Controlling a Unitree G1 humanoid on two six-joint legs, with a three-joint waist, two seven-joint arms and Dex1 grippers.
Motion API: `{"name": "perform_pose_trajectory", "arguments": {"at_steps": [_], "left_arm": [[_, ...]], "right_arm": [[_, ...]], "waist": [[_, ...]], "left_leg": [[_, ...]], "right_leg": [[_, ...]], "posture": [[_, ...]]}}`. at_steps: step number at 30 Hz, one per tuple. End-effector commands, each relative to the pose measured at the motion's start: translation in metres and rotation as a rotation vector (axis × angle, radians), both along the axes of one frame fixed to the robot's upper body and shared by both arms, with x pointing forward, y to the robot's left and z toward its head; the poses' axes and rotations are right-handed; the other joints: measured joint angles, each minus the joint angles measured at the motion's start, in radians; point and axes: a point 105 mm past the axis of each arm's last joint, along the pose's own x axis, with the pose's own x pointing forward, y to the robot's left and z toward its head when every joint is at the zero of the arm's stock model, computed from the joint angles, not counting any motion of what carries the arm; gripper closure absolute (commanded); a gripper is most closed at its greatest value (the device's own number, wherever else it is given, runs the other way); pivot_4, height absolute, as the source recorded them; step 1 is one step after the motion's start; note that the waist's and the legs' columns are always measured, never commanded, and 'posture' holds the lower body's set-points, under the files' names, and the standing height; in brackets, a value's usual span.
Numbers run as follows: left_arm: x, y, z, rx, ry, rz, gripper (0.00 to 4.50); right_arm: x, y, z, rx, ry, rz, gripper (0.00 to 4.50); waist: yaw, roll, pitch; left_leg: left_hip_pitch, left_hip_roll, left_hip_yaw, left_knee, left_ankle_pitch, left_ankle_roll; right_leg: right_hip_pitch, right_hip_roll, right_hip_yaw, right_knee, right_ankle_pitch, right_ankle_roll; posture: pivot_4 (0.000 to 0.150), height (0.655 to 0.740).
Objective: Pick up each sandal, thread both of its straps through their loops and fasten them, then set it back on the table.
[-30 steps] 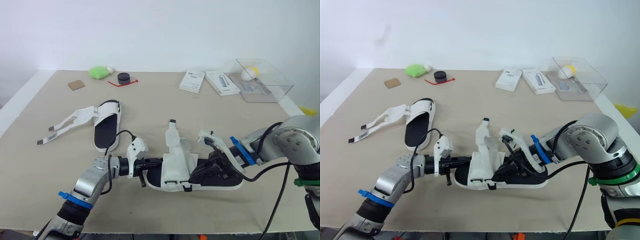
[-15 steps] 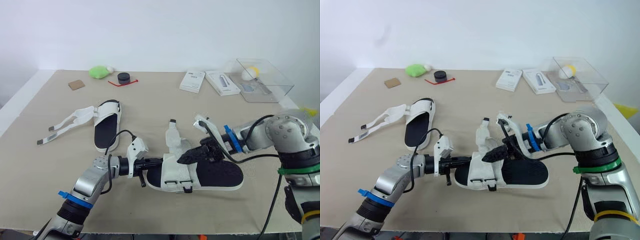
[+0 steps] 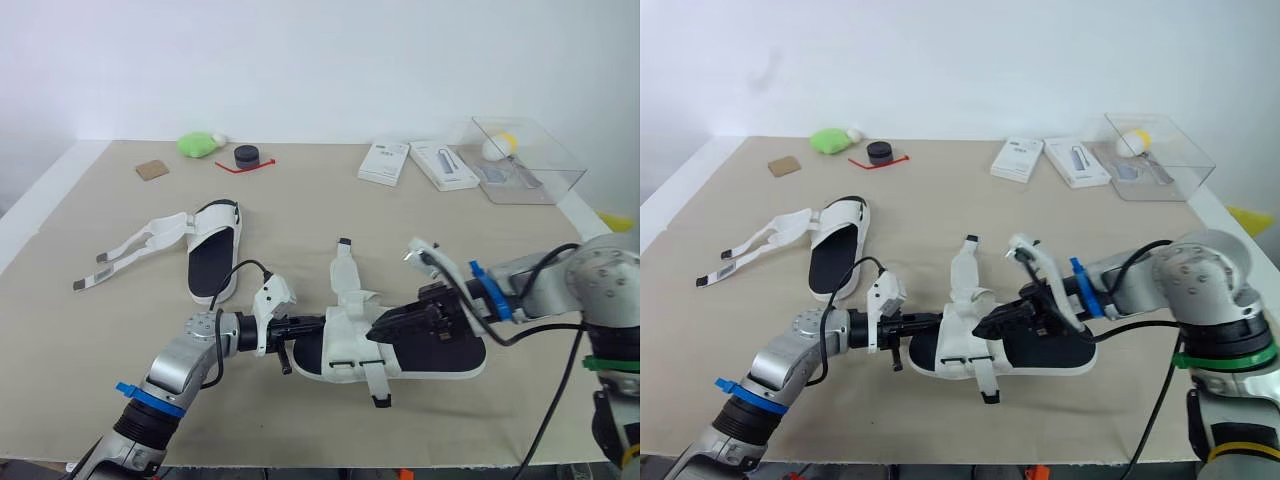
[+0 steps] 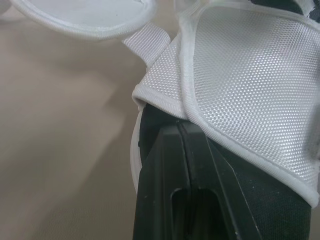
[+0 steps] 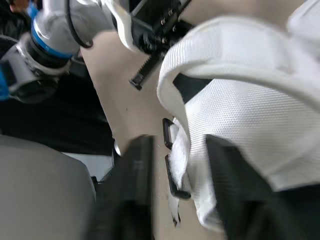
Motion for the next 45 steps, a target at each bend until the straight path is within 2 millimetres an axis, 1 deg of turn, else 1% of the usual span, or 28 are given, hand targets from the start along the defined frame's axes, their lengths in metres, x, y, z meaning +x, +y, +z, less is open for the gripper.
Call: {"name": "perform_pose_trajectory", "arguments": {"at_steps": [1,3,4,6,8,12,16,19,21,22,23,24,25,26,27,29,33,34,36,38,40,41,42,43,45], "left_arm": [[-0.002,0.009,-0.020,0.064,0.067,0.028,4.50],[-0.002,0.009,-0.021,0.065,0.068,0.026,4.50],[-0.002,0.009,-0.021,0.065,0.068,0.024,4.50],[-0.002,0.008,-0.021,0.066,0.067,0.020,4.50],[-0.002,0.007,-0.020,0.066,0.066,0.015,4.50],[-0.001,0.007,-0.020,0.067,0.067,0.009,4.50],[-0.002,0.006,-0.020,0.068,0.068,0.004,4.50],[-0.001,0.006,-0.020,0.069,0.067,0.002,4.50],[-0.002,0.006,-0.020,0.068,0.067,0.003,4.50],[-0.002,0.006,-0.020,0.068,0.067,0.003,4.50],[-0.002,0.006,-0.020,0.068,0.067,0.004,4.50],[-0.002,0.006,-0.020,0.067,0.067,0.005,4.50],[-0.002,0.006,-0.020,0.067,0.067,0.006,4.50],[-0.001,0.006,-0.020,0.067,0.068,0.006,4.50],[-0.001,0.006,-0.020,0.067,0.068,0.007,4.50],[-0.001,0.006,-0.020,0.066,0.068,0.008,4.50],[-0.002,0.006,-0.021,0.065,0.072,0.006,4.50],[-0.003,0.006,-0.021,0.064,0.074,0.006,4.50],[-0.003,0.006,-0.022,0.065,0.076,0.004,4.50],[-0.004,0.006,-0.022,0.066,0.079,0.002,4.50],[-0.004,0.006,-0.022,0.068,0.080,0.000,4.50],[-0.005,0.006,-0.023,0.071,0.082,-0.003,4.50],[-0.005,0.007,-0.023,0.075,0.085,-0.005,4.50],[-0.006,0.008,-0.024,0.077,0.087,-0.006,4.50],[-0.006,0.009,-0.024,0.080,0.089,-0.007,4.50]], "right_arm": [[-0.021,-0.003,0.015,0.075,0.013,0.073,0.95],[-0.035,-0.005,0.011,0.074,0.042,0.103,0.07],[-0.042,-0.005,0.007,0.068,0.058,0.116,0.07],[-0.055,-0.008,-0.010,0.023,0.095,0.113,0.07],[-0.062,-0.010,-0.026,-0.023,0.115,0.093,0.07],[-0.061,-0.011,-0.049,-0.094,0.096,0.035,0.07],[-0.052,-0.004,-0.061,-0.098,0.058,-0.005,0.07],[-0.044,0.006,-0.063,-0.052,0.037,-0.026,0.82],[-0.044,0.011,-0.061,-0.026,0.038,-0.025,1.87],[-0.045,0.011,-0.061,-0.026,0.038,-0.020,2.32],[-0.046,0.011,-0.062,-0.028,0.038,-0.020,2.54],[-0.047,0.011,-0.062,-0.030,0.039,-0.020,3.23],[-0.048,0.011,-0.063,-0.031,0.043,-0.019,3.60],[-0.049,0.011,-0.064,-0.032,0.047,-0.020,4.14],[-0.050,0.010,-0.065,-0.036,0.051,-0.021,4.39],[-0.056,0.009,-0.067,-0.043,0.063,-0.010,4.39],[-0.081,0.007,-0.073,-0.054,0.133,0.050,4.39],[-0.084,0.006,-0.074,-0.053,0.147,0.049,4.39],[-0.084,0.006,-0.074,-0.051,0.129,0.041,4.39],[-0.078,0.005,-0.072,-0.081,0.055,0.046,4.39],[-0.076,0.001,-0.071,-0.110,0.009,0.059,3.71],[-0.078,-0.004,-0.069,-0.143,-0.053,0.094,3.37],[-0.080,-0.008,-0.067,-0.170,-0.126,0.145,2.98],[-0.083,-0.011,-0.066,-0.188,-0.179,0.195,2.42],[-0.085,-0.019,-0.067,-0.213,-0.352,0.326,1.63]], "waist": [[0.000,-0.001,-0.001],[0.000,-0.002,-0.001],[0.000,-0.002,-0.001],[0.000,-0.003,-0.002],[0.000,-0.002,-0.002],[0.000,-0.003,-0.001],[0.000,-0.004,0.001],[0.000,-0.004,0.001],[0.000,-0.004,0.001],[0.000,-0.004,0.001],[0.000,-0.004,0.001],[0.000,-0.004,0.000],[0.001,-0.004,-0.001],[0.001,-0.004,-0.001],[0.001,-0.004,-0.001],[0.001,-0.005,-0.002],[0.001,-0.005,-0.001],[0.001,-0.006,-0.001],[0.001,-0.006,-0.001],[0.001,-0.005,0.000],[0.001,-0.004,0.001],[0.001,-0.004,0.001],[0.001,-0.003,0.002],[0.001,-0.002,0.002],[0.001,-0.003,0.000]], "left_leg": [[0.000,0.000,0.000,0.000,-0.001,0.002],[0.001,0.000,0.000,0.000,-0.002,0.003],[0.001,0.000,0.000,0.000,-0.002,0.003],[0.001,0.000,0.000,0.000,-0.002,0.003],[0.000,0.000,0.000,0.001,-0.002,0.003],[0.000,0.000,0.000,0.001,-0.003,0.002],[0.001,0.000,0.000,0.002,-0.003,0.001],[0.001,0.000,0.000,0.002,-0.003,0.001],[0.001,0.000,0.000,0.002,-0.002,0.002],[0.000,0.000,0.000,0.002,-0.002,0.002],[0.000,0.000,0.000,0.002,-0.002,0.002],[0.000,0.000,0.000,0.002,-0.002,0.002],[0.000,0.000,0.000,0.002,-0.002,0.002],[0.000,0.000,0.000,0.001,-0.002,0.002],[0.000,0.000,0.000,0.001,-0.002,0.002],[0.000,0.000,0.000,0.001,-0.003,0.002],[0.000,0.000,0.000,0.001,-0.003,0.002],[0.000,0.000,0.000,0.001,-0.003,0.002],[0.000,0.000,0.000,0.001,-0.003,0.001],[0.000,0.000,0.000,0.001,-0.003,0.001],[0.000,0.000,0.000,0.002,-0.003,0.000],[0.000,0.000,0.000,0.002,-0.004,0.000],[0.000,0.000,0.000,0.002,-0.004,-0.001],[0.000,0.000,0.000,0.002,-0.004,-0.001],[0.000,0.000,0.001,0.002,-0.006,-0.004]], "right_leg": [[0.000,0.000,0.000,0.000,0.000,0.000],[0.001,0.000,0.000,0.000,0.000,0.000],[0.001,0.000,0.000,0.000,0.000,0.000],[0.000,0.000,0.000,0.000,0.000,0.000],[0.000,0.000,0.000,-0.001,-0.001,0.000],[-0.001,-0.001,0.000,-0.002,-0.001,0.001],[-0.002,-0.001,0.000,-0.003,-0.001,0.001],[-0.002,-0.001,-0.001,-0.003,-0.001,0.001],[-0.002,-0.001,-0.001,-0.002,-0.001,0.001],[-0.002,-0.001,0.000,-0.002,-0.001,0.001],[-0.001,-0.001,0.000,-0.002,-0.001,0.001],[-0.001,-0.001,0.000,-0.002,-0.001,0.001],[-0.001,-0.001,0.000,-0.002,-0.001,0.001],[-0.001,-0.001,-0.001,-0.002,-0.001,0.001],[-0.001,-0.001,-0.001,-0.002,-0.001,0.001],[-0.001,-0.001,-0.001,-0.002,-0.001,0.001],[-0.001,-0.001,-0.001,-0.002,-0.001,0.001],[-0.001,-0.001,-0.001,-0.002,-0.001,0.001],[-0.001,-0.001,-0.001,-0.002,-0.001,0.001],[-0.001,-0.001,-0.001,-0.002,-0.001,0.001],[-0.002,-0.001,-0.001,-0.003,-0.002,0.001],[-0.002,-0.001,-0.001,-0.003,-0.004,0.001],[-0.002,-0.002,-0.001,-0.003,-0.005,0.001],[-0.002,-0.002,-0.001,-0.003,-0.006,0.001],[-0.001,-0.003,-0.002,-0.003,-0.007,0.002]], "posture": [[0.150,0.7400],[0.150,0.7400],[0.150,0.7400],[0.150,0.7400],[0.150,0.7400],[0.150,0.7400],[0.150,0.7400],[0.150,0.7400],[0.150,0.7400],[0.150,0.7400],[0.150,0.7400],[0.150,0.7400],[0.150,0.7400],[0.150,0.7400],[0.150,0.7400],[0.150,0.7400],[0.150,0.7400],[0.150,0.7400],[0.150,0.7400],[0.150,0.7400],[0.150,0.7400],[0.150,0.7400],[0.150,0.7400],[0.150,0.7400],[0.150,0.7400]]}}
